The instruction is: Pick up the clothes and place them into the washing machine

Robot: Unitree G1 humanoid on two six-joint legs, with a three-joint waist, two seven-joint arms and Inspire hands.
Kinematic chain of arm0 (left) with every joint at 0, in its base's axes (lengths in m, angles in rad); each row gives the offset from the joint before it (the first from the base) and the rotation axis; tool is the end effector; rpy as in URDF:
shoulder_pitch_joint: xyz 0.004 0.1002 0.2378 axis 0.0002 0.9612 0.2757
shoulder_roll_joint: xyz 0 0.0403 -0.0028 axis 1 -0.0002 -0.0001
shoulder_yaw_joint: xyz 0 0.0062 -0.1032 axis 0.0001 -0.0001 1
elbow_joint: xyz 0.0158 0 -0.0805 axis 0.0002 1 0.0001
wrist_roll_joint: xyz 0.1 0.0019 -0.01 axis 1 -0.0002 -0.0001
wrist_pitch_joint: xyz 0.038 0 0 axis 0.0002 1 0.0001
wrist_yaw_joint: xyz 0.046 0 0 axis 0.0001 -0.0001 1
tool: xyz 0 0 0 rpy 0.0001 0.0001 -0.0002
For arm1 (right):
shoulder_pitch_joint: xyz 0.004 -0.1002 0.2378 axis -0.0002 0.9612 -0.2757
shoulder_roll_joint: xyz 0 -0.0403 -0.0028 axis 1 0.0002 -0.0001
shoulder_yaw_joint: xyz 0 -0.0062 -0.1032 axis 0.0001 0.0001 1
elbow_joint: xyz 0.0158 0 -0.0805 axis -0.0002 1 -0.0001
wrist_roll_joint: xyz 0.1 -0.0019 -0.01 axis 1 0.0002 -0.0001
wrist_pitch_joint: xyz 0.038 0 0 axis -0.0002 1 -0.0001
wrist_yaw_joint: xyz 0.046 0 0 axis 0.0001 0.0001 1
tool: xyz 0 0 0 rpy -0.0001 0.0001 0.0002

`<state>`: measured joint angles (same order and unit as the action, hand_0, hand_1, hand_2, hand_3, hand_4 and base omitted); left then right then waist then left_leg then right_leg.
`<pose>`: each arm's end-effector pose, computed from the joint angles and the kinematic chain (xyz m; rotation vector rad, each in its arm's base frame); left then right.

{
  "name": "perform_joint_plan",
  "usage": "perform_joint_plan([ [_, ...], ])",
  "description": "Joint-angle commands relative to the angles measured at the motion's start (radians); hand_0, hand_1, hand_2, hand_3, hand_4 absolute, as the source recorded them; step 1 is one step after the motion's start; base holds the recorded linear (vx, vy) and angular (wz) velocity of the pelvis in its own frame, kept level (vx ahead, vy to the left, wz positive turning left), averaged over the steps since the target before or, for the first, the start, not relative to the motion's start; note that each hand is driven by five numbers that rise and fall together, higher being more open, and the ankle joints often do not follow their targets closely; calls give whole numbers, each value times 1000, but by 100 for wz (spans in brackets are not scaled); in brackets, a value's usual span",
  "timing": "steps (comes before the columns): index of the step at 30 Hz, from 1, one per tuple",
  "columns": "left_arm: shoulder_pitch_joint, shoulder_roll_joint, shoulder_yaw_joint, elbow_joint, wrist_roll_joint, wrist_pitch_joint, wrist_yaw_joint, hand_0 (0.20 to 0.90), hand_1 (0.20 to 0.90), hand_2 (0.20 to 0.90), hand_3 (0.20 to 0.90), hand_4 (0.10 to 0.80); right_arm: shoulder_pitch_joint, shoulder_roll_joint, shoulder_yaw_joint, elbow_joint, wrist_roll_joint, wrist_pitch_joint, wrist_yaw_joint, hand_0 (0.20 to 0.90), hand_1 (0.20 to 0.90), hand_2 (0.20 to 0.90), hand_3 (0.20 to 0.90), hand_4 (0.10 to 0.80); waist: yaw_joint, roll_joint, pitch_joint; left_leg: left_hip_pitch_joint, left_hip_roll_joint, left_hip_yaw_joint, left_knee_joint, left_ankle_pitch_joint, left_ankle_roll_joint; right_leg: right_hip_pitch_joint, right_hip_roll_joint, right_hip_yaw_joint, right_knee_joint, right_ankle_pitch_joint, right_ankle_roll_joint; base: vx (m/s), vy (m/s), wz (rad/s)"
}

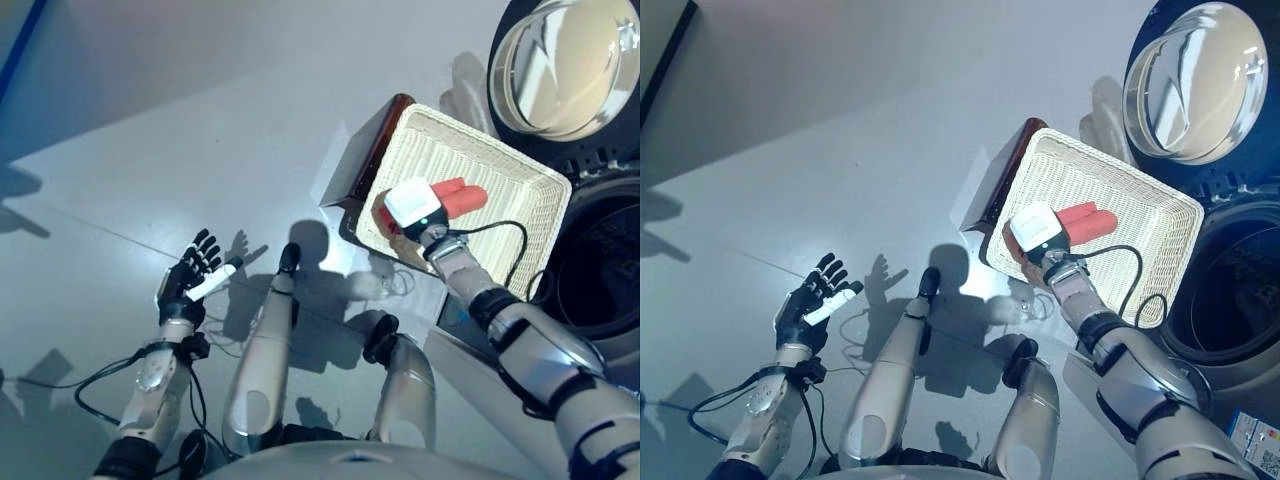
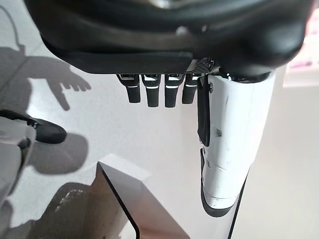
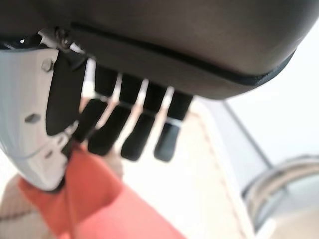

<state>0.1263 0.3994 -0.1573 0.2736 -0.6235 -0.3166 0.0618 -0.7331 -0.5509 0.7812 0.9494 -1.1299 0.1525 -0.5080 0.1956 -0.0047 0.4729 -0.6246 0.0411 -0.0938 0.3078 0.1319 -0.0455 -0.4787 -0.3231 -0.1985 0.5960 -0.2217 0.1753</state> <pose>0.1621 0.2240 -0.0045 -0.1921 0.1233 0.1369 0.3081 -0.2204 0.0537 -2.1487 -0.2896 0.0562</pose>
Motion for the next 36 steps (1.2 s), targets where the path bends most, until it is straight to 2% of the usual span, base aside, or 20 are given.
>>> perform_joint_plan([
  [1, 32, 12, 48, -55, 18, -83, -12, 900, 900, 900, 900, 800, 20, -100, -94, -76, 51, 16, -89, 200, 200, 200, 200, 300, -14, -22, -76, -7, 29, 5, 103, -125, -37, -26, -21, 37, -154, 223, 8, 22, 10, -5],
  [5, 40, -7, 71, -50, 19, -87, 0, 900, 900, 900, 900, 800, 154, -105, -268, -188, 157, -6, -160, 200, 200, 200, 200, 300, -41, -23, -91, 6, 31, 13, 93, -126, -35, -15, -23, 45, -171, 230, 11, 21, 24, -6],
  [7, 42, -10, 73, -50, 20, -88, 3, 900, 900, 900, 900, 800, 185, -102, -300, -209, 172, -9, -171, 200, 200, 200, 200, 300, -43, -24, -95, 7, 31, 15, 94, -128, -35, -13, -23, 46, -173, 231, 11, 17, 12, -11],
  [8, 45, -17, 85, -44, 25, -92, 10, 900, 900, 900, 900, 800, 246, -81, -378, -236, 231, -26, -210, 200, 200, 200, 200, 300, -52, -22, -101, 10, 33, 15, 94, -129, -34, -10, -25, 48, -174, 231, 11, 18, 15, -18],
  [11, 54, -26, 96, -43, 24, -98, 11, 900, 900, 900, 900, 800, 330, -58, -459, -291, 281, -54, -250, 200, 200, 200, 200, 300, -64, -19, -109, 14, 33, 20, 90, -128, -35, -6, -26, 49, -181, 232, 13, 11, 9, -3],
  [16, 70, -30, 105, -42, 25, -105, 11, 900, 900, 900, 900, 800, 425, -58, -492, -331, 273, -79, -261, 200, 200, 200, 200, 300, -77, -18, -116, 15, 35, 21, 95, -130, -36, -3, -25, 53, -182, 229, 13, 3, -1, 1],
  [20, 74, -24, 101, -50, 30, -107, 5, 900, 900, 900, 900, 800, 407, -80, -468, -313, 243, -77, -247, 200, 200, 200, 200, 300, -78, -16, -118, 6, 35, 23, 103, -132, -38, -10, -25, 55, -183, 230, 15, -10, -2, -3],
  [21, 73, -25, 99, -49, 30, -108, 4, 900, 900, 900, 900, 800, 401, -81, -464, -307, 242, -75, -250, 367, 367, 367, 367, 420, -78, -16, -119, 3, 34, 22, 104, -130, -39, -12, -26, 55, -183, 231, 15, 0, 0, 0],
  [23, 76, -23, 93, -55, 28, -109, 5, 900, 900, 900, 900, 800, 386, -76, -455, -293, 243, -69, -256, 510, 510, 510, 510, 522, -74, -13, -120, 0, 34, 23, 106, -131, -39, -15, -27, 56, -181, 230, 15, 2, 0, -5],
  [24, 78, -24, 92, -55, 28, -109, 7, 900, 900, 900, 900, 800, 380, -74, -449, -290, 239, -66, -257, 779, 779, 779, 779, 714, -73, -13, -120, -1, 34, 23, 105, -130, -40, -16, -26, 56, -181, 230, 15, 7, 2, -4],
  [25, 77, -24, 92, -54, 27, -110, 9, 900, 900, 900, 900, 800, 375, -73, -443, -291, 238, -64, -258, 779, 779, 779, 779, 714, -73, -13, -121, -1, 34, 23, 105, -130, -40, -17, -25, 58, -181, 230, 14, 0, 0, 0],
  [26, 77, -24, 92, -54, 27, -110, 9, 900, 900, 900, 900, 800, 375, -73, -443, -291, 238, -64, -258, 900, 900, 900, 900, 800, -73, -13, -121, -1, 34, 23, 105, -130, -40, -17, -25, 58, -181, 230, 14, 0, 0, 0],
  [36, 77, -25, 92, -54, 30, -109, 18, 900, 900, 900, 900, 800, 344, -57, -415, -272, 227, -52, -255, 900, 900, 900, 900, 800, -69, -16, -122, -12, 33, 21, 106, -131, -38, -25, -24, 59, -182, 233, 15, 0, 0, 0],
])
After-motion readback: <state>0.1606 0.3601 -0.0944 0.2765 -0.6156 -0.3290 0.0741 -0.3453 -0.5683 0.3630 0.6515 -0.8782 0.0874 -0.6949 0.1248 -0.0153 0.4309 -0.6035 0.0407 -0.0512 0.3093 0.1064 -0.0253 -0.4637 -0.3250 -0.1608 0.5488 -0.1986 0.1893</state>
